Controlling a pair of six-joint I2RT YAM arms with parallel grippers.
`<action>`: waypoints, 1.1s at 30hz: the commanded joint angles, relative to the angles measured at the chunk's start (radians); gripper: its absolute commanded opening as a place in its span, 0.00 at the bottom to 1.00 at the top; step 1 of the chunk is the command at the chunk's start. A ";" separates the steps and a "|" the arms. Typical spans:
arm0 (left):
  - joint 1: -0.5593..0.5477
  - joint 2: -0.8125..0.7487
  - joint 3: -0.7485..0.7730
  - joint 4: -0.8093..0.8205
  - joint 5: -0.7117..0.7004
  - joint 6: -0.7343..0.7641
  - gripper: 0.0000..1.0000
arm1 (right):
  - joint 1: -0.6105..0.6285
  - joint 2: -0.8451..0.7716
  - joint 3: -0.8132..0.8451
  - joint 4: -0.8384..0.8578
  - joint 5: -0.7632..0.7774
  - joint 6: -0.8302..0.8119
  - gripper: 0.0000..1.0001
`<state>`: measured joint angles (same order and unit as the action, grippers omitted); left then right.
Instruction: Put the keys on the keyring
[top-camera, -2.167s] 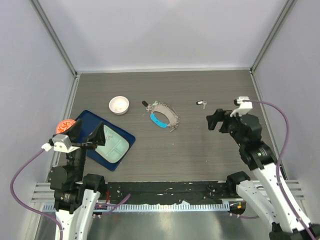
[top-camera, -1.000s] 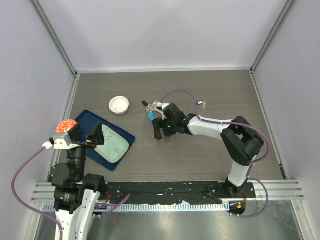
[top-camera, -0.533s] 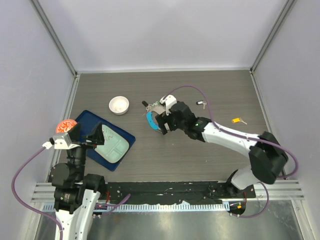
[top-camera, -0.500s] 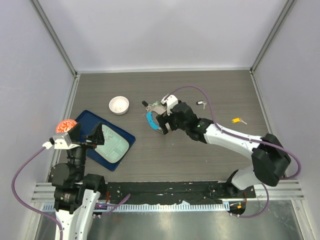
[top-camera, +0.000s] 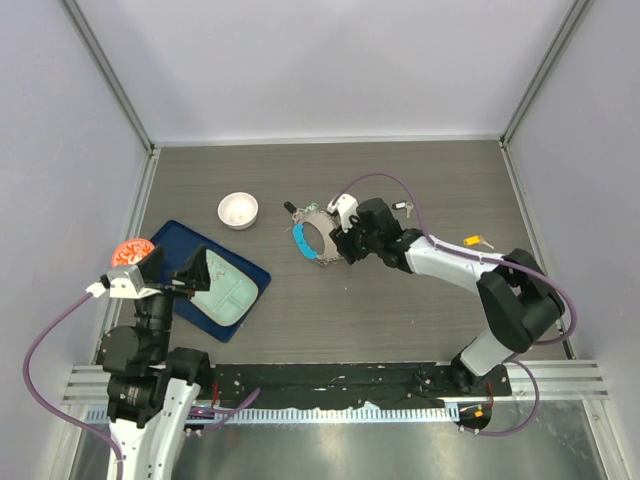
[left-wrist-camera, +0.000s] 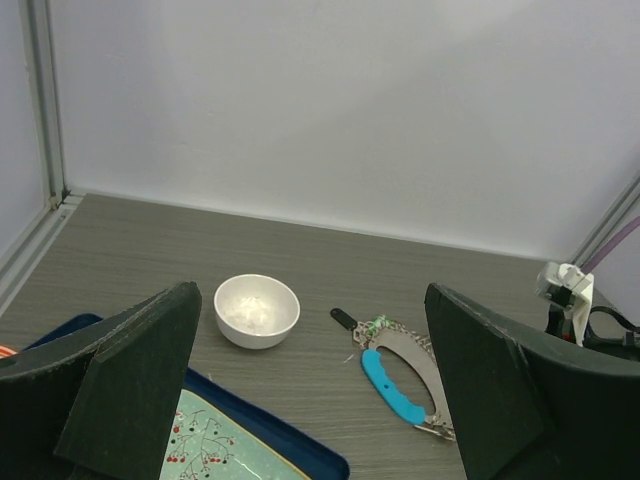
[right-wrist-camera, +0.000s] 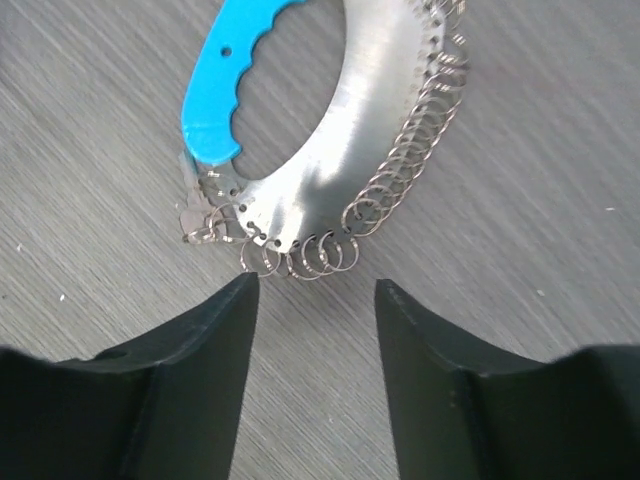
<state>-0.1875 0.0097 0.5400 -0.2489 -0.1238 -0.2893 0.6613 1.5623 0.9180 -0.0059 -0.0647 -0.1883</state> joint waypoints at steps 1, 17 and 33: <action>-0.004 -0.053 0.020 0.011 -0.014 -0.001 1.00 | -0.006 0.057 0.058 -0.029 -0.132 -0.095 0.50; -0.007 -0.054 0.015 0.014 -0.020 0.013 1.00 | -0.009 0.200 0.165 -0.094 -0.175 -0.169 0.23; -0.007 -0.053 0.012 0.019 -0.017 0.021 1.00 | 0.004 0.246 0.212 -0.166 -0.182 -0.198 0.28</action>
<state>-0.1944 0.0097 0.5400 -0.2489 -0.1318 -0.2806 0.6525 1.8156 1.0821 -0.1596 -0.2306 -0.3695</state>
